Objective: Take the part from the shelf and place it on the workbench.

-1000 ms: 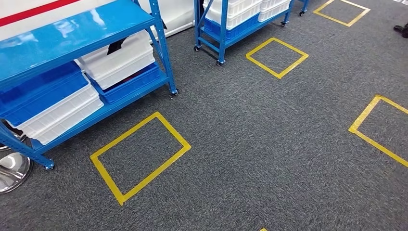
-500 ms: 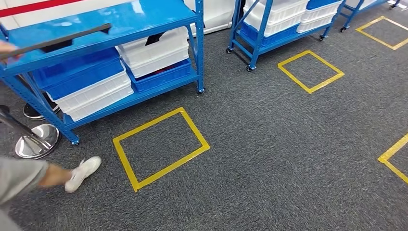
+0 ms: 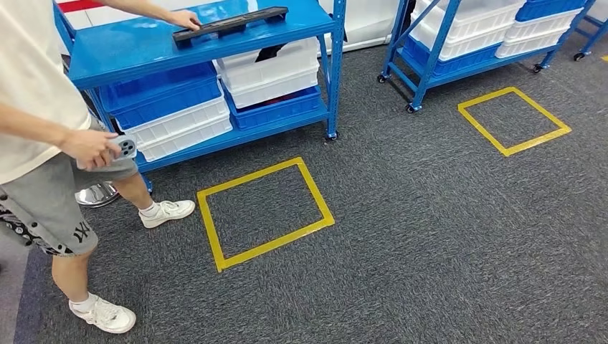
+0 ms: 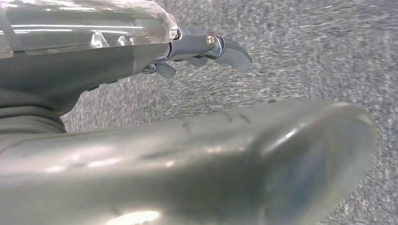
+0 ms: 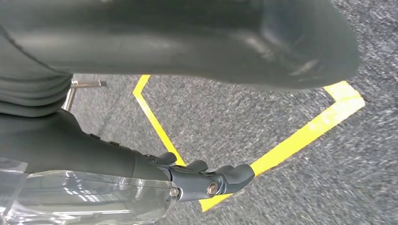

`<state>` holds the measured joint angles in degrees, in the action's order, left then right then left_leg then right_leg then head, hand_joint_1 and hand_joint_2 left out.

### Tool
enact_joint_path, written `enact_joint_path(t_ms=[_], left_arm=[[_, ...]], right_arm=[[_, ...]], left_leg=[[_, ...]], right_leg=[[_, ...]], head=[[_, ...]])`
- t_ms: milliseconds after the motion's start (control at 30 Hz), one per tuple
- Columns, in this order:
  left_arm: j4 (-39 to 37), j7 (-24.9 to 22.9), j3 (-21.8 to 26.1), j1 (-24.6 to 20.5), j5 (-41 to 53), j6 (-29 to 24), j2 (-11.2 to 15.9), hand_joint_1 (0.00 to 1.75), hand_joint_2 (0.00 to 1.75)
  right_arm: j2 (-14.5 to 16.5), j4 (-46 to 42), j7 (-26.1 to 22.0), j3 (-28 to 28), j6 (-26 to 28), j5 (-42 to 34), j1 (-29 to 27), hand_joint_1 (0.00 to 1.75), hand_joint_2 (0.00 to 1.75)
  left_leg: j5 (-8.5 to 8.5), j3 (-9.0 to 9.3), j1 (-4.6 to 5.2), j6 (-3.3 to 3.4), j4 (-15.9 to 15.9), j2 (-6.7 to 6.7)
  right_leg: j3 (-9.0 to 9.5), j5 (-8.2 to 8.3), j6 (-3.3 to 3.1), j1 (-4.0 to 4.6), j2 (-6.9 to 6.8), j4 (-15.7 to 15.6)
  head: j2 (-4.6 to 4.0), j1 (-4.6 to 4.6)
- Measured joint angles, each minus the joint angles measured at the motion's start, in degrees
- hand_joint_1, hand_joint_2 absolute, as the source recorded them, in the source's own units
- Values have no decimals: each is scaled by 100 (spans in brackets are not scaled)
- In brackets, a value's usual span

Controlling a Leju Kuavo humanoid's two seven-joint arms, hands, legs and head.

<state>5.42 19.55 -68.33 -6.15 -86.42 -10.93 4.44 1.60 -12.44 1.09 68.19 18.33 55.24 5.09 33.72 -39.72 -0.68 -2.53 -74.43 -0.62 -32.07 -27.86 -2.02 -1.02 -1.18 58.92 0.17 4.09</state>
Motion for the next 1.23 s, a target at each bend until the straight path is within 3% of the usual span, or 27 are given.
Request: enact_joint_path(t_ms=[33,100,167,267,333,433,467,500,533,600,633,667,733,800,833,867,933,1000,1033,1067,1133,1167,1233], left_arm=[[0,11,27,8,0,14,2,0,0],[0,36,68,8,0,29,16,0,0],[0,71,102,-2,0,40,36,0,0],[1,135,162,18,0,49,50,0,0],[2,166,196,27,0,55,50,0,0],[2,187,223,19,0,65,46,0,0],[2,189,228,23,0,67,45,0,0],[2,190,234,31,0,69,44,0,0],[3,190,238,39,0,72,42,0,0],[5,191,244,48,0,79,34,0,0],[7,195,248,47,0,81,32,0,0],[8,202,251,44,0,84,30,0,0],[9,221,258,38,0,85,28,0,0],[9,236,263,41,0,86,22,0,0],[9,242,264,40,0,87,14,0,0],[9,248,265,36,1,90,8,0,0],[9,258,265,33,2,98,-1,0,0],[9,262,265,50,2,110,-2,0,0],[9,261,265,60,3,116,-3,0,0],[9,261,265,66,3,121,-4,0,0],[9,260,265,77,4,125,-1,0,0],[9,261,265,80,4,126,2,0,0],[9,260,265,86,4,127,4,0,0]], right_arm=[[0,0,-4,0,-2,-1,6,0,0],[1,0,-10,0,-4,-1,20,0,0],[1,-1,-21,0,-5,4,32,0,0],[-2,-1,-35,0,4,15,37,0,0],[-3,0,-49,0,11,22,46,0,0],[-11,1,-64,0,15,36,52,0,0],[-15,0,-67,0,15,40,45,0,0],[-19,0,-68,0,16,44,34,0,0],[-20,0,-69,0,16,46,25,0,0],[-21,0,-74,0,16,50,12,0,0],[-21,0,-81,0,16,52,12,0,0],[-21,0,-93,0,16,53,13,0,0],[-21,0,-115,0,20,46,8,0,0],[-19,0,-122,1,25,31,-5,0,0],[-17,0,-122,2,27,24,-9,0,0],[-15,0,-122,2,29,14,-7,0,0],[-15,0,-122,2,33,-3,-6,0,0],[-15,0,-122,3,35,-16,-9,0,0],[-15,0,-122,4,37,-21,-12,0,0],[-15,0,-121,5,38,-23,-14,0,0],[-14,1,-121,7,39,-26,-15,0,0],[-12,1,-120,7,40,-26,-11,0,0],[-9,1,-120,7,40,-27,-5,0,0]], left_leg=[[-138,105,1,8,173,8],[-502,529,13,63,969,48],[-645,806,47,145,1548,99],[-633,900,61,294,1739,87],[-658,995,44,362,1804,67],[-651,1049,48,400,1817,50],[-633,1063,51,401,1814,39],[-608,1088,49,396,1810,24],[-577,1125,44,381,1804,7],[-487,1221,29,334,1788,-18],[-441,1260,29,302,1773,-30],[-399,1276,33,266,1764,-36],[-357,1316,48,192,1726,-47],[-353,1310,43,134,1582,-38],[-349,1217,38,111,1385,-26],[-305,1048,30,90,1085,-13],[-36,559,19,51,345,6],[211,175,12,37,-49,13],[174,111,11,45,19,16],[-7,143,12,69,282,20],[-560,316,40,159,1020,45],[-724,387,63,200,1285,59],[-802,446,104,251,1462,74]], right_leg=[[7,-3,3,6,-26,0],[30,-15,20,20,-66,1],[40,-34,68,36,-93,-4],[55,35,192,28,-109,76],[-18,-50,249,17,-47,270],[-552,-525,295,4,83,1189],[-739,-609,310,2,95,1470],[-842,-578,321,-2,100,1572],[-838,-428,329,-10,100,1459],[-574,59,339,-33,108,753],[-446,168,329,-29,113,417],[-360,211,290,-19,115,198],[-325,140,180,6,110,104],[-242,163,87,-6,98,84],[-185,137,48,-10,88,67],[-131,112,17,-12,80,50],[-56,38,-23,-3,72,37],[35,-50,-29,10,77,37],[96,-98,-27,18,78,37],[165,-148,-21,27,78,36],[295,-252,2,49,74,37],[344,-304,29,55,77,35],[411,-371,87,54,83,26]], head=[[0,0],[0,-1],[0,0],[0,-1],[0,-2],[0,-2],[0,-2],[0,-2],[0,-2],[0,-2],[0,-2],[0,-2],[0,-2],[0,-2],[0,-1],[0,0],[0,1],[0,0],[0,0],[0,0],[0,0],[0,0],[0,1]])
